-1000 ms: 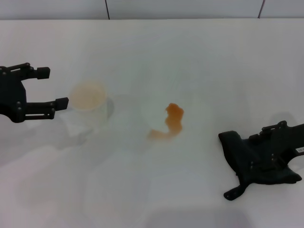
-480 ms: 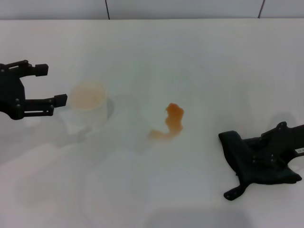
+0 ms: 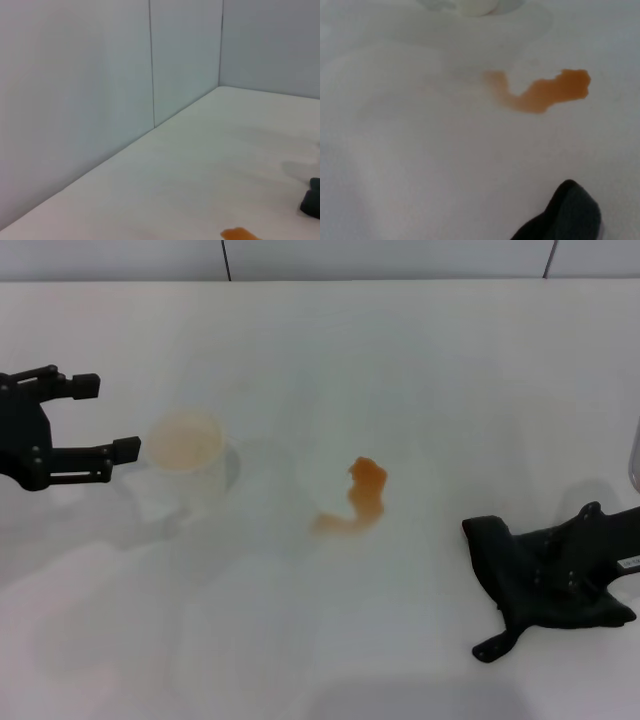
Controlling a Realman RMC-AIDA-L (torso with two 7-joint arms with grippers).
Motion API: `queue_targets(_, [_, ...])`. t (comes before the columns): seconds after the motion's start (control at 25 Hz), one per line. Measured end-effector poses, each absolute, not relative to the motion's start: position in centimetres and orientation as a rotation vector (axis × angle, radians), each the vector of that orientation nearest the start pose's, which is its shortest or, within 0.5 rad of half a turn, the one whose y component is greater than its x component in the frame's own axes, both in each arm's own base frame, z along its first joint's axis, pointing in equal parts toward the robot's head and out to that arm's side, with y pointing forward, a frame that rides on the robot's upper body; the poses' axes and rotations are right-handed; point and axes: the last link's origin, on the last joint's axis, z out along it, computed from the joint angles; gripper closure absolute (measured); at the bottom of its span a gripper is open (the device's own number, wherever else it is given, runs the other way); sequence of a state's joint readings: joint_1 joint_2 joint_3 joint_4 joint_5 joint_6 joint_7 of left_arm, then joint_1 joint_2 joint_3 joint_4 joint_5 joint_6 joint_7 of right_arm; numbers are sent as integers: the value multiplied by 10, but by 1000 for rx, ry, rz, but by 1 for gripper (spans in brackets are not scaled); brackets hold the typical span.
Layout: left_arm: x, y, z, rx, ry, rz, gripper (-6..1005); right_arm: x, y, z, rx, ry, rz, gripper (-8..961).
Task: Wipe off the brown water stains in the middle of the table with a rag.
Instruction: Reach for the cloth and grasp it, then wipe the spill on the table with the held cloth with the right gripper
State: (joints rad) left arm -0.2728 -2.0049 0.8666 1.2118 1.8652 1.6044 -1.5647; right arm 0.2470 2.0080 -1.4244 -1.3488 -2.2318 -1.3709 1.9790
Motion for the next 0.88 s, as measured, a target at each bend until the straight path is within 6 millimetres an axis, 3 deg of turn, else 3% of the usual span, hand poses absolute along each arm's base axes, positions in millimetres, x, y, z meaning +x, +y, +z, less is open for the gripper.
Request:
queue_targets(0.56, [-265, 306, 94, -2625, -401, -448, 112, 251, 295, -1, -2844, 571, -215, 858])
queue_targets(0.88, [-264, 306, 94, -2624, -399, -448, 111, 238, 296, -9, -2874, 555, -165, 866])
